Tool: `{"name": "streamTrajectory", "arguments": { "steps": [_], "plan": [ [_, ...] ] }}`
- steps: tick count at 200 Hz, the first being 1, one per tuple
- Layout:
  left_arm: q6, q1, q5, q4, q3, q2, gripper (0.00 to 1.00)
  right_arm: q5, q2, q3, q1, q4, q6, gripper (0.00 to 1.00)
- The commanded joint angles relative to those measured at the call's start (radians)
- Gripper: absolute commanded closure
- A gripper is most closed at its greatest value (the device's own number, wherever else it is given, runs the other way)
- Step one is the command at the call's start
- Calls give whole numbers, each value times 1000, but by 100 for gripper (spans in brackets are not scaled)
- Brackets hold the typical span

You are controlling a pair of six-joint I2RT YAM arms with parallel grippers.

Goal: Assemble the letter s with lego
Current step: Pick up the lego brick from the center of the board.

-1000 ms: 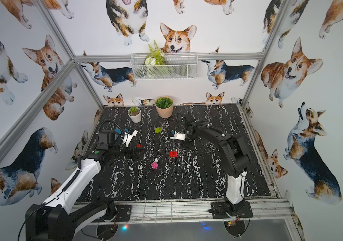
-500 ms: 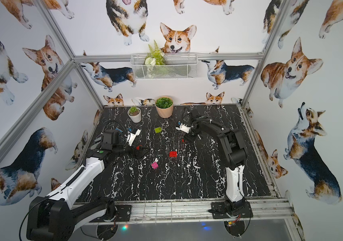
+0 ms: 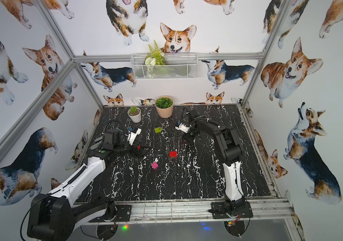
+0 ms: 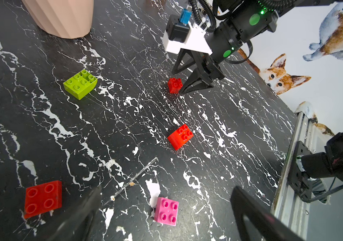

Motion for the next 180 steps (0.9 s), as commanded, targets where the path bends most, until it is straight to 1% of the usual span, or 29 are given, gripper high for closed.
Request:
{"name": "streamTrajectory", "arguments": {
  "steps": [1,32,61,93,150,180],
  "plan": [
    [3,-1,16,32,1,1,0,5,16,15,6,-23,11,43],
    [3,-1,17,30,3,4,0,1,22,19,9,-16,16,55],
    [4,-3,21,28,7,12,0,11,37,33,11,-41,4,62],
    [12,-3,18,24,11,16,0,16,28,33,14,-43,-12,74],
    [34,-3,7,-7,21,11,0,71,-9,13,26,-86,-89,77],
    [51,-3,1,-32,24,1,0,57,-36,-18,27,-98,-114,75]
  ]
}}
